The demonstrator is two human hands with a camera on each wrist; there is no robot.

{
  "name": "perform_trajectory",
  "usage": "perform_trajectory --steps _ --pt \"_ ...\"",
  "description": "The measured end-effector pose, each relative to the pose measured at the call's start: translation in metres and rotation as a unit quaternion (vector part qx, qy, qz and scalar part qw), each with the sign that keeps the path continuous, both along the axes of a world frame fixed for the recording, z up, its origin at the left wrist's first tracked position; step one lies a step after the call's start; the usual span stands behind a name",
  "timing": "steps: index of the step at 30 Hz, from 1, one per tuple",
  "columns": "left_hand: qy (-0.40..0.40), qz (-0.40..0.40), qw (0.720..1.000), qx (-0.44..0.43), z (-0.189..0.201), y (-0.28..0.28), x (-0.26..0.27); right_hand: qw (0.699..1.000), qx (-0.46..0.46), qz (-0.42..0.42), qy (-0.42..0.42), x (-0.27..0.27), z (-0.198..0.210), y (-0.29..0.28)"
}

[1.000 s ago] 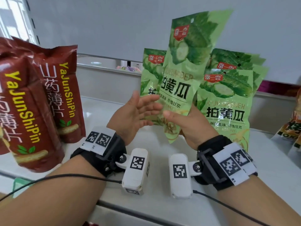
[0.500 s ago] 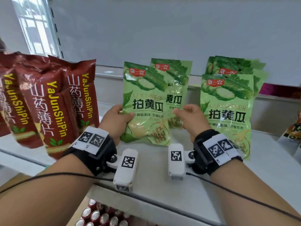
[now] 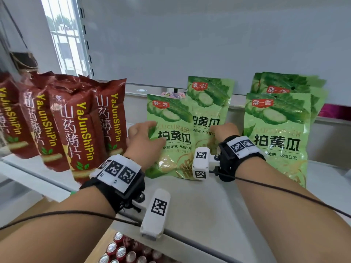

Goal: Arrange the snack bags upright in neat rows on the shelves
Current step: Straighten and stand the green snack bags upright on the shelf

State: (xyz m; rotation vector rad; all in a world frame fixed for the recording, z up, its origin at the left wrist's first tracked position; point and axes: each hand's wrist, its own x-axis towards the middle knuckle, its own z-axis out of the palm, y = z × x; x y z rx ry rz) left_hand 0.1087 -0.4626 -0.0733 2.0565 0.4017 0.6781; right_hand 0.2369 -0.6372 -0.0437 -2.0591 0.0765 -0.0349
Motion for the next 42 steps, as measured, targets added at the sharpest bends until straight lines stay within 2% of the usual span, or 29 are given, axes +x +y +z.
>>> perform_trajectory --steps 3,9,12,16,20,24,27,34,36,39,42 --pt "-0.032 -0.049 0.997 0.051 0.01 -0.013 -0.002 0.998 -0.021 0.003 -0.057 -0.001 0.001 -0.002" --pt "-0.037 -0.146 0.989 0.007 0.016 -0.036 0.009 0.982 0.116 -0.036 -0.144 -0.015 0.009 -0.017" --pt "-0.03 -0.174 0.984 -0.025 0.013 -0.042 0.023 0.975 0.159 -0.034 -0.15 -0.024 0.011 -0.034" --pt "-0.032 -0.164 0.982 -0.091 0.014 -0.053 0.04 0.96 0.247 -0.007 -0.13 -0.04 0.009 -0.051" --pt "-0.043 -0.16 0.975 -0.151 0.031 -0.06 0.051 0.95 0.292 0.033 -0.105 -0.053 0.003 -0.059" --pt "-0.097 -0.205 0.941 -0.249 0.043 -0.066 0.062 0.943 0.307 0.059 -0.113 -0.06 -0.001 -0.062" --pt "-0.104 -0.218 0.938 -0.249 0.047 -0.07 0.067 0.924 0.348 0.084 -0.134 -0.06 0.002 -0.069" --pt "-0.111 -0.255 0.922 -0.268 0.044 -0.078 0.075 0.896 0.38 0.053 -0.225 -0.053 0.013 -0.085" --pt "-0.122 -0.268 0.911 -0.29 0.045 -0.078 0.077 0.894 0.392 0.038 -0.215 -0.05 0.012 -0.087" --pt "-0.137 -0.289 0.884 -0.343 0.045 -0.08 0.079 0.892 0.409 0.088 -0.172 -0.051 0.005 -0.083" --pt "-0.15 -0.293 0.865 -0.378 0.043 -0.081 0.083 0.903 0.388 0.114 -0.144 -0.05 -0.006 -0.079"
